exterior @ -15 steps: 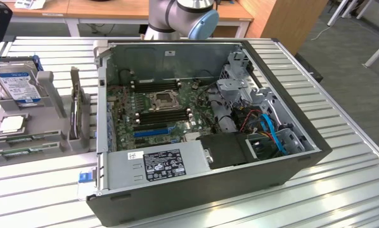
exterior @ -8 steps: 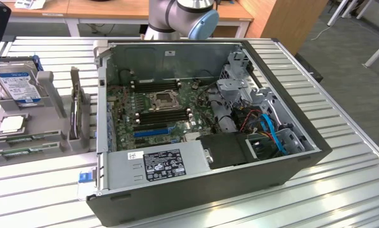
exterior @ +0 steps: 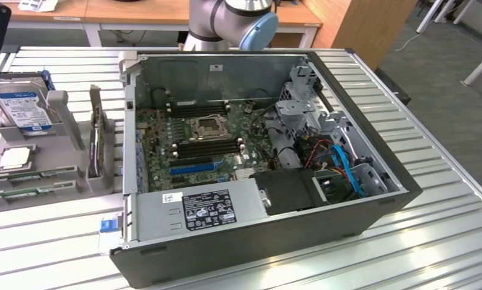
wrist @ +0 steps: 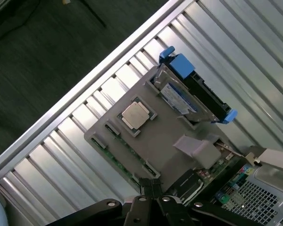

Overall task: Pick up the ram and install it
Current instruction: 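Pick up the ram and move it above insertion slot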

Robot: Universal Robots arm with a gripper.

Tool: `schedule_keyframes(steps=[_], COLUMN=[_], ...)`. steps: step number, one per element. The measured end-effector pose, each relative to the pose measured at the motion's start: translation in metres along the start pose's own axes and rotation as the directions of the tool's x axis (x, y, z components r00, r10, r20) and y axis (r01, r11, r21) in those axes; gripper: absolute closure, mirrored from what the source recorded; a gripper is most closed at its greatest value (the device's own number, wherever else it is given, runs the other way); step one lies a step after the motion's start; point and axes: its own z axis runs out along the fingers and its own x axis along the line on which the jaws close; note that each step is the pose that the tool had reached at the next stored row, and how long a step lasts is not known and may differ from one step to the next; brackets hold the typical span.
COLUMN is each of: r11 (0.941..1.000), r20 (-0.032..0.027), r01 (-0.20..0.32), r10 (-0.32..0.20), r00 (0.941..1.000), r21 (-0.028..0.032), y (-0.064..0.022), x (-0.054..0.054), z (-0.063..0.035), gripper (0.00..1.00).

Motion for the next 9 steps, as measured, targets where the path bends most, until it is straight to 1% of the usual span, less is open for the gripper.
schedule_keyframes(steps=[2,5,9], r11=[0.9996,0.9973,0.9914], r20=[-0.0012,-0.0032,-0.0056], r01=[0.028,0.073,0.131], r10=[-0.028,-0.073,-0.131], r00=[0.9996,0.9973,0.9913], r21=[-0.0007,-0.0019,-0.0035], y=[0.0,0.0,0.0], x=[0.0,0.0,0.0], z=[0.0,0.0,0.0], gripper=[0.9,0.9,0.9])
